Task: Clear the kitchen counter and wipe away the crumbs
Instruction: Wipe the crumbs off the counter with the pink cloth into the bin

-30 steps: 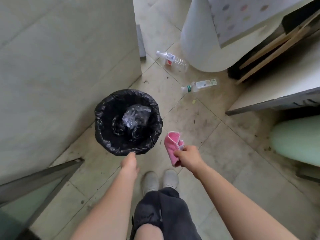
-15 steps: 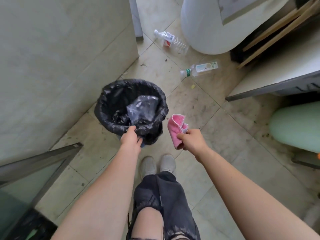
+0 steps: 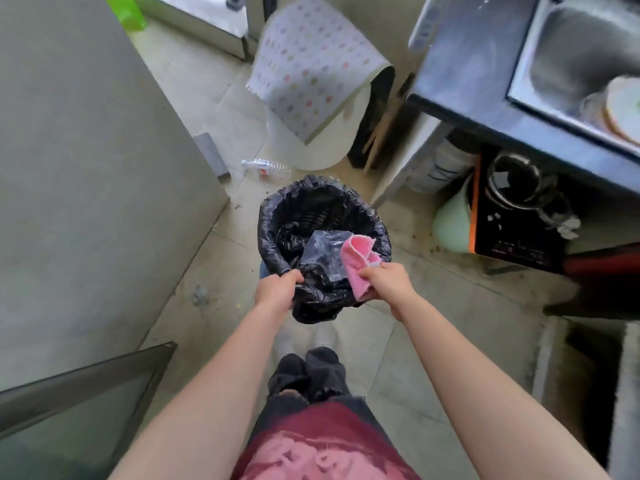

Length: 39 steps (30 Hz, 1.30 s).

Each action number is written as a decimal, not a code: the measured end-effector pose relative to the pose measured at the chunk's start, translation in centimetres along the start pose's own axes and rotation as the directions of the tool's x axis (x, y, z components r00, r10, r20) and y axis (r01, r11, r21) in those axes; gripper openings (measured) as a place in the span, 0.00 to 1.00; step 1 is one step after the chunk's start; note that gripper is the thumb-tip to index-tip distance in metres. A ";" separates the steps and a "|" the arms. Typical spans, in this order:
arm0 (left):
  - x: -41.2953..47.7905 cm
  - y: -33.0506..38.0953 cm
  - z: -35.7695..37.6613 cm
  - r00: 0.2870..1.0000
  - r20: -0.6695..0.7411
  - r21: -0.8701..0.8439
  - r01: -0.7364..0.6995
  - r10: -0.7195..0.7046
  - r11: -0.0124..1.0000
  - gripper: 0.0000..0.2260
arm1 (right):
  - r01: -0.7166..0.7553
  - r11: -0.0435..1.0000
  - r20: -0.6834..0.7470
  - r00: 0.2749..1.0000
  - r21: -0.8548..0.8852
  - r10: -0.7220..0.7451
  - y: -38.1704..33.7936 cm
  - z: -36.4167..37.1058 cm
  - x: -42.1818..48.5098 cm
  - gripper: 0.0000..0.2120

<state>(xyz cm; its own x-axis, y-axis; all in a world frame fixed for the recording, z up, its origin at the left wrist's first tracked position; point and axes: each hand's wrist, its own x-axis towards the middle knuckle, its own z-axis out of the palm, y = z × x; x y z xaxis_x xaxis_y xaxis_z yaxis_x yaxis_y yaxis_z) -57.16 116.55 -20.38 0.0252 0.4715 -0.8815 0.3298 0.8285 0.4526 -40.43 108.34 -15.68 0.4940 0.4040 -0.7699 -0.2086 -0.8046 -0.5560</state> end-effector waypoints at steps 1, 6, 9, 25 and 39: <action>-1.9 0.6 0.8 0.999 0.016 0.052 -0.037 0.037 0.998 0.08 | 0.000 0.999 -0.018 1.000 0.037 0.000 0.1 -1.7 -1.4 0.05; -9.5 1.5 7.4 0.969 0.187 0.271 -0.207 0.160 0.940 0.07 | 0.019 0.972 -0.105 0.994 0.235 0.006 3.5 -11.2 -6.9 0.03; -13.4 1.0 12.4 0.952 0.252 0.362 -0.259 0.174 0.895 0.06 | 0.006 0.933 -0.148 0.988 0.360 0.051 6.5 -16.4 -8.8 0.05; -30.9 -13.7 44.6 0.794 0.608 0.515 -0.415 0.021 0.750 0.06 | 0.174 0.751 -0.553 0.782 0.637 0.287 29.4 -47.2 -17.5 0.12; -34.9 -16.3 68.0 0.786 0.618 0.611 -0.484 0.006 0.626 0.08 | 0.208 0.612 -0.641 0.374 0.763 0.671 38.1 -70.4 -14.4 0.24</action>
<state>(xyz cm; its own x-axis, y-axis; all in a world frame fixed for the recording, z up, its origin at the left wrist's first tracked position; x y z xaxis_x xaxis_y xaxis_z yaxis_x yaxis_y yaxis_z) 0.77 66.03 -6.16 0.6048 0.1887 -0.7737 0.7706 0.1061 0.6284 3.92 41.24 -3.74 0.5854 -0.6676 -0.4600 -0.6686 -0.0765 -0.7397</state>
